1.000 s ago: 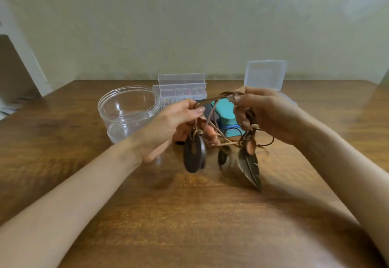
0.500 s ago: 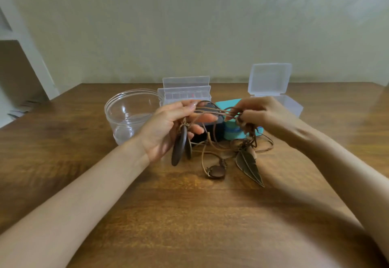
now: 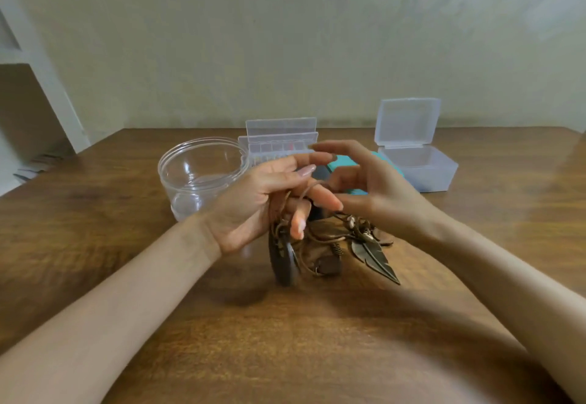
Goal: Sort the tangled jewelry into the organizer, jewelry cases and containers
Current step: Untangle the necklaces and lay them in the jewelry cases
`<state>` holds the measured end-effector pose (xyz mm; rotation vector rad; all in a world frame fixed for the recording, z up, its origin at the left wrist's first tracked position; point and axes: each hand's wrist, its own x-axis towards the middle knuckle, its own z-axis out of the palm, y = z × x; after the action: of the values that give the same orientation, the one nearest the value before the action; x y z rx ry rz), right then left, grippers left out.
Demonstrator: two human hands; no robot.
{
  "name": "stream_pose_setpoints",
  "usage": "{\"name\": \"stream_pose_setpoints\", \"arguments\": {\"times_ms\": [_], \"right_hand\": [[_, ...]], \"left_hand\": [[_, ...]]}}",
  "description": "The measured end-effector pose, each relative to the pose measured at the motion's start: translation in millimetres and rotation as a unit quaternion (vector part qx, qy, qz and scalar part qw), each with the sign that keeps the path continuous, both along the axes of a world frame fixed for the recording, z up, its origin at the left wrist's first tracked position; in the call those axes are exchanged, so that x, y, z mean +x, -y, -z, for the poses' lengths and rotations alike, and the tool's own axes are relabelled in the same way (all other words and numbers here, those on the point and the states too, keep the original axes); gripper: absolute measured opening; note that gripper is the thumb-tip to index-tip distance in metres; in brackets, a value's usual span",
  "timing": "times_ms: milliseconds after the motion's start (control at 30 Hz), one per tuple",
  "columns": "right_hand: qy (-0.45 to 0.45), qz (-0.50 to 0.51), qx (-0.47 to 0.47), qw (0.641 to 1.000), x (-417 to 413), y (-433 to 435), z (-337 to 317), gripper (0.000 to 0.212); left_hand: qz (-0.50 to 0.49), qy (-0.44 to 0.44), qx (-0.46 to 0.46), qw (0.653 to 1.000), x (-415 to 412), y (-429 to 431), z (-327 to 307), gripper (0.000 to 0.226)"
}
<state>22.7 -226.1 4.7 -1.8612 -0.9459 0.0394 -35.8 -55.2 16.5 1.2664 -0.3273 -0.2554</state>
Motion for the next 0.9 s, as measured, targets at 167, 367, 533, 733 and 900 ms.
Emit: {"name": "stream_pose_setpoints", "arguments": {"times_ms": [167,367,533,733,900], "right_hand": [[-0.018,0.068,0.124,0.990,5.9,14.1,-17.8,0.011],[-0.018,0.111,0.191,0.975,15.9,25.0,-23.5,0.009],[-0.052,0.134,0.231,0.962,22.7,30.6,-23.2,0.015],[-0.103,0.137,0.233,0.957,25.0,35.2,-26.4,0.018],[-0.101,0.132,0.241,0.956,25.8,37.7,-29.7,0.021]], "left_hand": [[-0.082,0.048,0.052,0.994,1.5,-3.6,-3.1,0.031],[-0.050,0.044,0.196,0.978,0.2,-7.7,-2.6,0.026],[-0.010,0.059,0.224,0.973,1.2,-11.9,-2.1,0.035],[-0.014,0.052,0.206,0.977,3.5,-12.9,-1.2,0.044],[-0.152,0.077,0.265,0.949,9.0,-17.9,1.7,0.032]]}}
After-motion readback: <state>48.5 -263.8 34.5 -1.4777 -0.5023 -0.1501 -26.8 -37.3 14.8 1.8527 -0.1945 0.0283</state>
